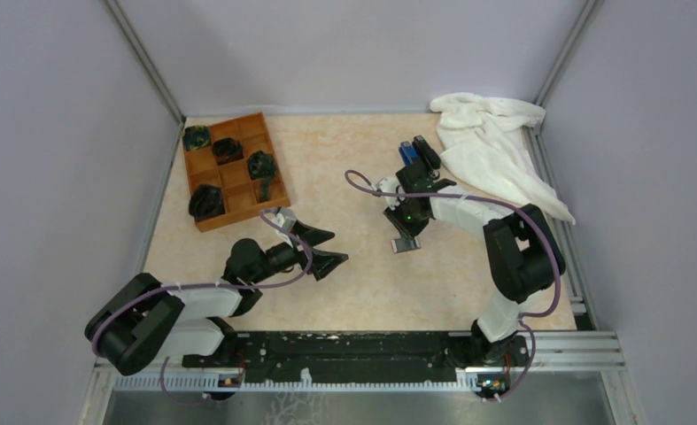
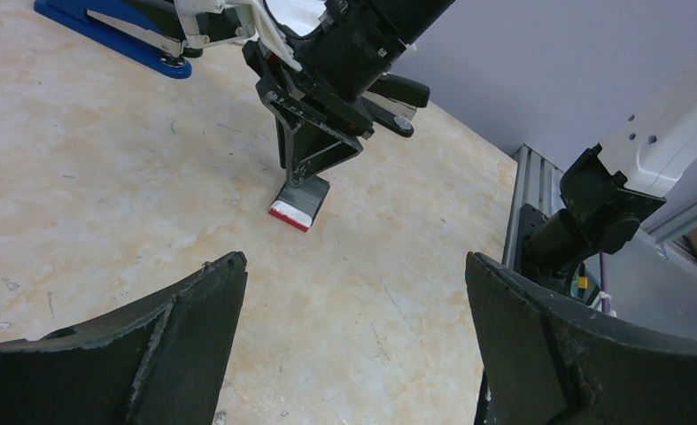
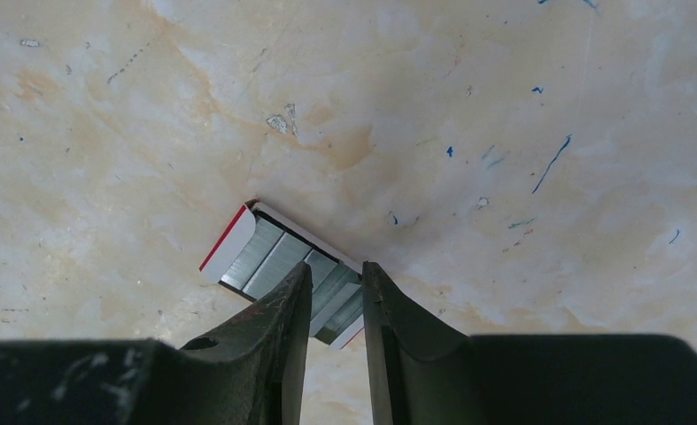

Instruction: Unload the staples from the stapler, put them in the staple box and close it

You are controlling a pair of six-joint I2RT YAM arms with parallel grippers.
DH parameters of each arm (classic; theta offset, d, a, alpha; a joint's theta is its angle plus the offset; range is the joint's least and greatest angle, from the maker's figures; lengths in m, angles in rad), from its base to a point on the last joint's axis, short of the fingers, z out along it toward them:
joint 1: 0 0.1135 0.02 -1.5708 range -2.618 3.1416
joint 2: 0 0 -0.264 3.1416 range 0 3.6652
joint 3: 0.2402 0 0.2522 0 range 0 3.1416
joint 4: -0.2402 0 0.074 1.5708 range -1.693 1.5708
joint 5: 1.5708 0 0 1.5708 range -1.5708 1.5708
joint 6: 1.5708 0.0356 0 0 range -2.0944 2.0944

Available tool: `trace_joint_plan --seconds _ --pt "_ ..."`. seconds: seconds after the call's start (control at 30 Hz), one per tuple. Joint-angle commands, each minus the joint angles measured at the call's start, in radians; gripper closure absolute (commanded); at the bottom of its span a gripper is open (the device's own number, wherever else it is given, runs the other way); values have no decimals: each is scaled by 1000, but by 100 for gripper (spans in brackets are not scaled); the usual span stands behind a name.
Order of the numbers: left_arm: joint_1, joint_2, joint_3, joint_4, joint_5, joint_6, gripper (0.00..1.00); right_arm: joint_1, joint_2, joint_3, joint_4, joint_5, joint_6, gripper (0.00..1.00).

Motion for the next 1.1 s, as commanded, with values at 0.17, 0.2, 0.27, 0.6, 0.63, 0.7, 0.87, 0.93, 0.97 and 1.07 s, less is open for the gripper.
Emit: trace_joint_plan --seconds 0.17,0.2,0.27,0.6,0.63,0.7,0.87,0.93,0.97,1.07 --pt "2 -6 -5 31 -4 -1 2 13 -100 -21 33 -6 -5 75" --pt "2 -6 -5 29 -4 0 2 13 -107 -25 34 -9 -5 75" --pt "2 -7 -4 25 -4 0 2 13 -113 -30 33 -12 -5 76" --pt "3 -8 -5 21 -4 -2 2 13 -101 -40 14 -33 -6 80" --pt "3 -8 -5 21 -4 -3 2 13 -99 -41 12 -29 -7 81" --pt "2 -8 -5 21 -3 -4 2 13 -97 -42 11 -25 -7 80" --pt "2 -10 -6 19 -4 -4 2 13 -84 -41 5 -1 -8 81" --pt "2 -10 -6 19 -4 -3 2 13 -78 -40 4 9 -8 81" --pt "2 -10 -5 19 -4 -4 2 13 -73 -40 3 14 -9 81" --pt "2 -7 -5 19 -4 -4 2 13 -64 -38 0 21 -9 81"
